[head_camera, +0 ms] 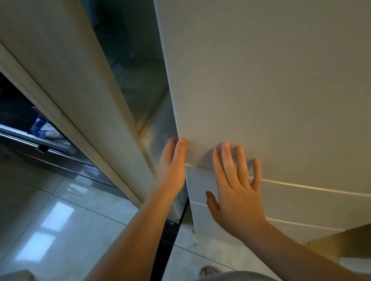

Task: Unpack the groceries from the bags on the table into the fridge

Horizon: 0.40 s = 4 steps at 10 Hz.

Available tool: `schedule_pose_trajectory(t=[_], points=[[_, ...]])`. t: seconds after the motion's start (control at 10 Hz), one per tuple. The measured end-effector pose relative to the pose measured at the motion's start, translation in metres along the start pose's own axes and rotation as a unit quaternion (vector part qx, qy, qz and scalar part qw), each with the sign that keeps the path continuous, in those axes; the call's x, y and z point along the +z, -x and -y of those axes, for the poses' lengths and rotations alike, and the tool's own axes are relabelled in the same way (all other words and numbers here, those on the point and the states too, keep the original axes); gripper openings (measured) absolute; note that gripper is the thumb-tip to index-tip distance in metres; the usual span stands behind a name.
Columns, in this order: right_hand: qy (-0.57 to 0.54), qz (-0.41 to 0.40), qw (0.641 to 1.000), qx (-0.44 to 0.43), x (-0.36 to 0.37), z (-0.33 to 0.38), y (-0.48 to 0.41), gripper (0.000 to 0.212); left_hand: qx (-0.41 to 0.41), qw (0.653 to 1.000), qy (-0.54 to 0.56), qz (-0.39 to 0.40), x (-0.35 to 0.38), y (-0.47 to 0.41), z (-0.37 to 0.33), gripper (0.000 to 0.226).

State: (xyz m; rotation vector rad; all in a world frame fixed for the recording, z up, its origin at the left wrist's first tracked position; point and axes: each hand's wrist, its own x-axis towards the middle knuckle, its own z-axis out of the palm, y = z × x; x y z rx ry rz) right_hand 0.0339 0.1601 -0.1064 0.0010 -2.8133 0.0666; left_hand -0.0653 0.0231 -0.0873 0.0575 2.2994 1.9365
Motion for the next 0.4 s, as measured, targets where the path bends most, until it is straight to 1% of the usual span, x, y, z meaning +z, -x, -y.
schedule_pose_trajectory(t=[0.1, 0.2, 0.3, 0.4], points=[[-0.011, 0.006, 1.0, 0.001, -0.004, 0.0, 0.0, 0.099, 0.005, 1.0, -0.01, -0.003, 0.0, 0.001, 0.001, 0.035], [-0.033, 0.008, 0.999, -0.013, -0.014, -0.002, 0.002, 0.093, 0.015, 0.996, -0.082, -0.004, -0.002, 0.006, 0.003, 0.031], [-0.096, 0.025, 0.995, -0.018, -0.026, -0.006, 0.01, 0.086, 0.048, 0.984, -0.169, 0.003, -0.004, 0.024, 0.01, 0.054], [-0.164, 0.047, 0.985, 0.025, -0.038, -0.003, 0.031, 0.075, 0.058, 0.955, -0.289, 0.012, -0.008, 0.047, 0.011, 0.071]])
